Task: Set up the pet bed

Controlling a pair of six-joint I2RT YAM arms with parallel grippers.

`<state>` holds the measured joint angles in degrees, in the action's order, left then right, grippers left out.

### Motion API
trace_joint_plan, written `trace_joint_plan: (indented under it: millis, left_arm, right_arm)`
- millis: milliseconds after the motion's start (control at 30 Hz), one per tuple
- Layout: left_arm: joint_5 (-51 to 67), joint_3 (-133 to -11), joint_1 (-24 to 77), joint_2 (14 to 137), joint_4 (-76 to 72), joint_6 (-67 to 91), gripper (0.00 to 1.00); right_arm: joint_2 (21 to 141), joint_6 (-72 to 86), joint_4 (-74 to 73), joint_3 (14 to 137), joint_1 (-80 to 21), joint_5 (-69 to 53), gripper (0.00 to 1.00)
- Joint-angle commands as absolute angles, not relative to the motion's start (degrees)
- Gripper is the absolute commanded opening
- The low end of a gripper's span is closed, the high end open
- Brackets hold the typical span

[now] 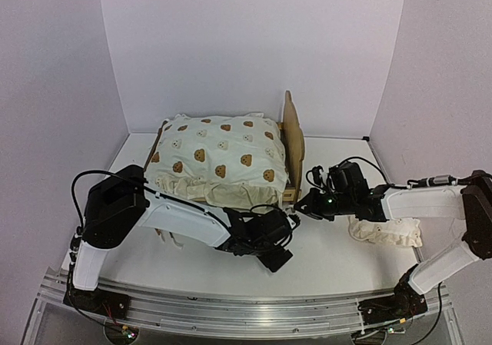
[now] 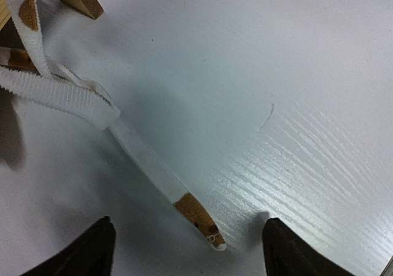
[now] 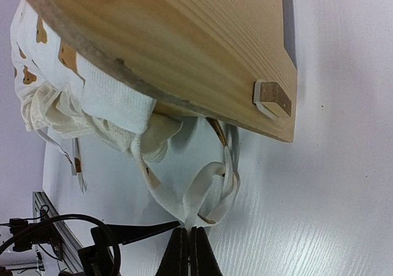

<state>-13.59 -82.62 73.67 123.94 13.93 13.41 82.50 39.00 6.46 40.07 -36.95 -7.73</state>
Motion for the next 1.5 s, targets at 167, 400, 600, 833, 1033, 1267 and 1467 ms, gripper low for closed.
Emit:
trace_joint_plan:
  millis: [167, 400, 600, 833, 1033, 1267, 1467]
  left_arm:
    - [-10.29, -85.08, 73.42, 128.94, 24.36, 14.58, 0.32]
    - [-11.90, -80.58, 69.63, 122.61, 29.63, 15.17, 0.00]
    - [-14.47, -68.74, 65.13, 108.89, 22.66, 3.23, 0.00]
    - [-13.02, -51.13, 63.07, 92.29, 16.20, -14.96, 0.00]
    - [-13.17, -40.84, 63.01, 85.77, 8.59, -30.91, 0.00]
    - [-13.26, -39.64, 62.96, 87.15, 1.75, -37.08, 0.00]
    - [-9.38, -39.65, 63.02, 86.99, -0.49, -39.23, 0.00]
  right_arm:
    - [81.16, 38.69, 7.91, 40.84, -37.15, -7.74, 0.00]
    - [78.38, 33.04, 2.08, 44.36, -37.09, -5.66, 0.00]
    - [74.31, 22.07, -9.03, 52.37, -37.04, -1.05, 0.00]
    - [74.24, 8.18, -22.08, 66.95, -35.97, 5.88, 0.00]
    - [76.95, 0.82, -28.25, 75.56, -34.76, 15.26, 0.00]
    - [77.93, -2.71, -31.50, 77.27, -33.75, 26.23, 0.00]
    - [75.11, -0.90, -33.08, 74.67, -31.98, 29.63, 0.00]
